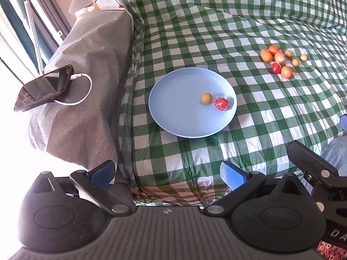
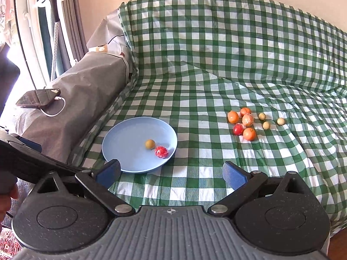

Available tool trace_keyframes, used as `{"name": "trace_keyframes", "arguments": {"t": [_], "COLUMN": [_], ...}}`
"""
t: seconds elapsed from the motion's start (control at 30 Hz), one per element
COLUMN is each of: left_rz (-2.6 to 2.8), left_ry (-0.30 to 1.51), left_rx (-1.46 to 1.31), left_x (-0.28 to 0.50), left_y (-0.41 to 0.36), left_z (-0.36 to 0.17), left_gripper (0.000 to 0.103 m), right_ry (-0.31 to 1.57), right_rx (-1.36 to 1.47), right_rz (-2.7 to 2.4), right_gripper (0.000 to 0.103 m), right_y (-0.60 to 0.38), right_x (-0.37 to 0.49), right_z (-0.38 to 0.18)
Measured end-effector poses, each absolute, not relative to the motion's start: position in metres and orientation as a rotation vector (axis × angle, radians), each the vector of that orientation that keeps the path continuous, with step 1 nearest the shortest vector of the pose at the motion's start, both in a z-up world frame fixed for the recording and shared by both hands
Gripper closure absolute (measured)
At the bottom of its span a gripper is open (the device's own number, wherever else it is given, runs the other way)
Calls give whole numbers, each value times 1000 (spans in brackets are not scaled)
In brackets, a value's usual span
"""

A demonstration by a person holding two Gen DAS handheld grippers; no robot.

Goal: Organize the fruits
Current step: 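Withdraw both open tools from the plate, then grasp an orange with the right tool while the left tool grasps a red fruit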

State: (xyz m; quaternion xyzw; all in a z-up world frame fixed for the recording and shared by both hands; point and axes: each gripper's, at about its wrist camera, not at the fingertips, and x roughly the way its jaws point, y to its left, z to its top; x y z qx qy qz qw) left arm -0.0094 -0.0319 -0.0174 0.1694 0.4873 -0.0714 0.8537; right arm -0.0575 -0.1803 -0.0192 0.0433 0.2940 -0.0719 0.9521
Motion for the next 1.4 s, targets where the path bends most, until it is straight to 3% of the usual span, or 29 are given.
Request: {"name": "trace_keyframes", "arguments": {"t": [0.97, 1.4], "left_rz": [-143, -143], "left_ry": [1075, 1136], "left_rx": [411, 455], "left_x": [7, 50], "left_y": [-44, -86], "left_z": [-34, -54], "left_gripper": [0, 0], "right_ry": [642, 652], "right_rx": [150, 244], "right_rz": [-149, -384], "right_gripper": [3, 3], "right_y": [-196, -282], "right_x": [-41, -12], "right_z": [-36, -70]}}
